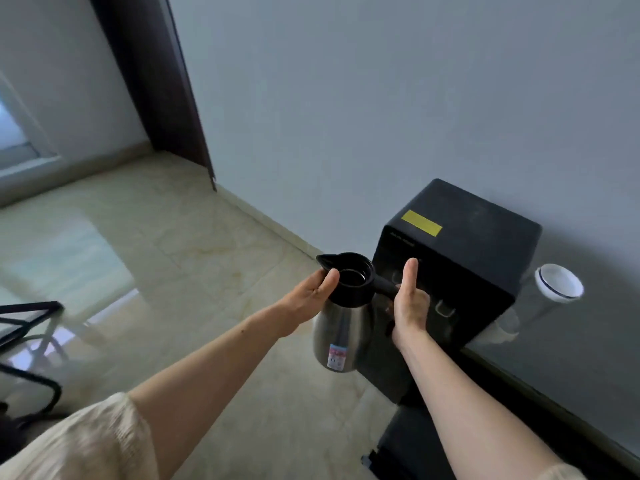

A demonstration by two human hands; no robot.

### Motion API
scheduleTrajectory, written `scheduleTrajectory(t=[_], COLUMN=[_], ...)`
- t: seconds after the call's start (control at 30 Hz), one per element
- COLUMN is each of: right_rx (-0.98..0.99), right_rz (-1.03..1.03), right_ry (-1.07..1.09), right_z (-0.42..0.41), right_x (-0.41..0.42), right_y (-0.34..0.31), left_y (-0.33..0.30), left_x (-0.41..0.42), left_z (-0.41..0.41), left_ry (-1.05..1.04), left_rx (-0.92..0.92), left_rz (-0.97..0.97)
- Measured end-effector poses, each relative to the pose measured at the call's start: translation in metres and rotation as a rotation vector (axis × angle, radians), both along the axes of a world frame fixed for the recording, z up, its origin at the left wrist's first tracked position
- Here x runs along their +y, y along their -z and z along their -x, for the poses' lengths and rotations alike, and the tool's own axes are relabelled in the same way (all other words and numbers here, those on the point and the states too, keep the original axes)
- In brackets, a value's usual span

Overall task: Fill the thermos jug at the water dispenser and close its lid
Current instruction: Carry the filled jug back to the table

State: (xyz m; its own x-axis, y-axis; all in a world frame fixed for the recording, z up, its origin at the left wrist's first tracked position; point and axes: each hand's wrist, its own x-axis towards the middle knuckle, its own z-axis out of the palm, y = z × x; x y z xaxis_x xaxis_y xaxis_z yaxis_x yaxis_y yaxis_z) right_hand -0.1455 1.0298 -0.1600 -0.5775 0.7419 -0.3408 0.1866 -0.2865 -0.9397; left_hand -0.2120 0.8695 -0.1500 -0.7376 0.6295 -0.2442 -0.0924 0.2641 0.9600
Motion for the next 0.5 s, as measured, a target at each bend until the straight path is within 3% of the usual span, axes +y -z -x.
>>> scheduleTrajectory(t=[0.13,0.5], right_rx=[0.059,0.163], right_rz=[-0.070,-0.010], right_ry=[-0.176,-0.763], right_z=[0.035,0.097], right_x=[-0.067,-0.283], right_y=[-0.012,-0.032], left_y=[-0.011,-0.041], left_x=[-0.075,-0.289], left_z=[0.010,-0.026], left_ry=[-0.163,-0.702], left_rx=[0.021,0.097], left_rz=[-0.028,-0.005])
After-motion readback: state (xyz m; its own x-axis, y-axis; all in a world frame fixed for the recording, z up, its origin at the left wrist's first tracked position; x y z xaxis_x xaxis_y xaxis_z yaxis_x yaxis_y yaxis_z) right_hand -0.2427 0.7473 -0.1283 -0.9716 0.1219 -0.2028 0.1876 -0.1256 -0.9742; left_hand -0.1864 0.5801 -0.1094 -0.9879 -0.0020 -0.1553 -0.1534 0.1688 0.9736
